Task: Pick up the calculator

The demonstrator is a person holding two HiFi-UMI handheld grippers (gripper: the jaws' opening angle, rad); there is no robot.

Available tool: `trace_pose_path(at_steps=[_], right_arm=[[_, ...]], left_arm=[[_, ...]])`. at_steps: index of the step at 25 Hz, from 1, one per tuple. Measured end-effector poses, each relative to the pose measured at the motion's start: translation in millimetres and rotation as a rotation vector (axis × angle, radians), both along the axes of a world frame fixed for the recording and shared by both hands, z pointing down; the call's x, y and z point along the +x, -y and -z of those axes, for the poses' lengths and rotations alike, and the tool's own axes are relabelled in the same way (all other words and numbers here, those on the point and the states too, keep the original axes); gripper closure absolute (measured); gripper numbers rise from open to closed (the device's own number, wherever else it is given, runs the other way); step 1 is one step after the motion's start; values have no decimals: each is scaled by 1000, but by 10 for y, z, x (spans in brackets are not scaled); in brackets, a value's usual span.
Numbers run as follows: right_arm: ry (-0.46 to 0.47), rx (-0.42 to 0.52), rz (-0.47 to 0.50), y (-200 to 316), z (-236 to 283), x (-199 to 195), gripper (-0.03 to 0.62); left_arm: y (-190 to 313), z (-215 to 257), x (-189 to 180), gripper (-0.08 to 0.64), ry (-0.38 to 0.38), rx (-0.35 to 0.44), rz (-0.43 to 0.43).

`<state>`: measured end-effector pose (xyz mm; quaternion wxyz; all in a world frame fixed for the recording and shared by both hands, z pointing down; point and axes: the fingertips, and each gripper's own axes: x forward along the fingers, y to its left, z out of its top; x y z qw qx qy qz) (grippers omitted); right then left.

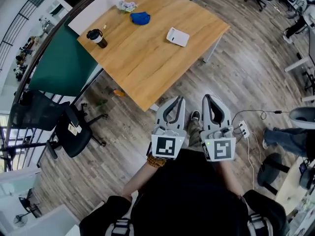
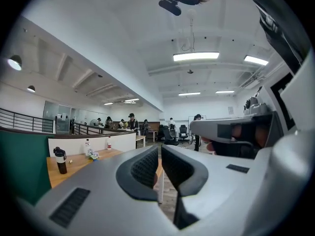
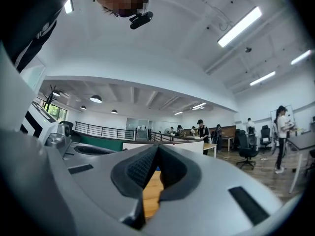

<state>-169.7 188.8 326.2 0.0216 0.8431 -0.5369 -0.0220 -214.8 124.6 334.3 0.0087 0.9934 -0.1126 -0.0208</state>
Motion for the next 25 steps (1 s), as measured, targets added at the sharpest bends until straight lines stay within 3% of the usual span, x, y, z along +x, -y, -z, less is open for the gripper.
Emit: trace_pose_path(at_steps=[3,6,13,17,25], right_arm=[[5,8,31,106,-7,351,584],[31,10,42,161,-53,729,584],[69,11,56,190,-91,1606,584],[89,29,35,183,-70,2120,584],[93,-28,79,280,-281,2565,584]], left_arm=[[95,-21,303,520,19,9,34],[134,-10,658,520,43,67,50],[103,30,1512,520,69,62,52],[44,43,1953,520,83,109,45],[192,-147,2421,520,86,15,83]])
